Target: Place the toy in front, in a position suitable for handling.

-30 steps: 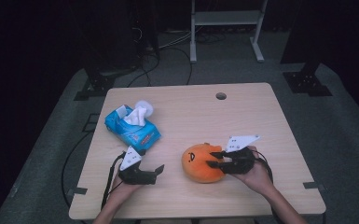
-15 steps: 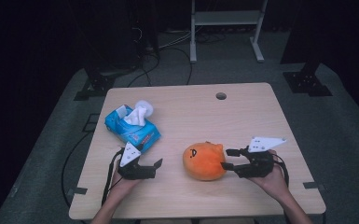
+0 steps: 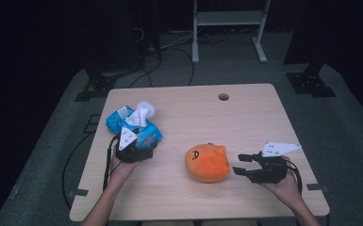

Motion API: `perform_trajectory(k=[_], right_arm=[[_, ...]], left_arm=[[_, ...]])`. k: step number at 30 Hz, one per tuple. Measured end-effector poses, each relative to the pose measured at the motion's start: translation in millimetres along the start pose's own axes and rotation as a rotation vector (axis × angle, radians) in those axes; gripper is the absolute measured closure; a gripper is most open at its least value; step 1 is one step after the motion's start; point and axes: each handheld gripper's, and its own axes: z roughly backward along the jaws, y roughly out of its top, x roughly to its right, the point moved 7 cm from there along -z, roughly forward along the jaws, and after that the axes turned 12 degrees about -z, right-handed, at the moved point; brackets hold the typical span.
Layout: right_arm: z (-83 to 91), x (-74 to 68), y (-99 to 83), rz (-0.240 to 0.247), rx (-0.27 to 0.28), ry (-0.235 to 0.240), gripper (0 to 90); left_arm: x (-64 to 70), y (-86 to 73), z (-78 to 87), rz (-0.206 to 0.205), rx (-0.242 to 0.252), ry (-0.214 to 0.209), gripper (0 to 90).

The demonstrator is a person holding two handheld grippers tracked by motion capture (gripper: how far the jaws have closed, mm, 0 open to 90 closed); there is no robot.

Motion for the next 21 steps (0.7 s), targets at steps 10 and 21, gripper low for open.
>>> perform_trajectory(k=[10, 21], right_arm=[[-5.4, 1.6, -3.0, -0.015, -0.015, 0.020, 42.9], [-8.1, -1.5, -3.0, -0.013, -0.027, 0.046, 46.1]], left_arm=[[-37.7, 10.9, -24.1, -0.006, -0.034, 0.101, 16.8], [-57.7, 6.7, -47.5, -0.023, -0.105, 0.181, 28.6]])
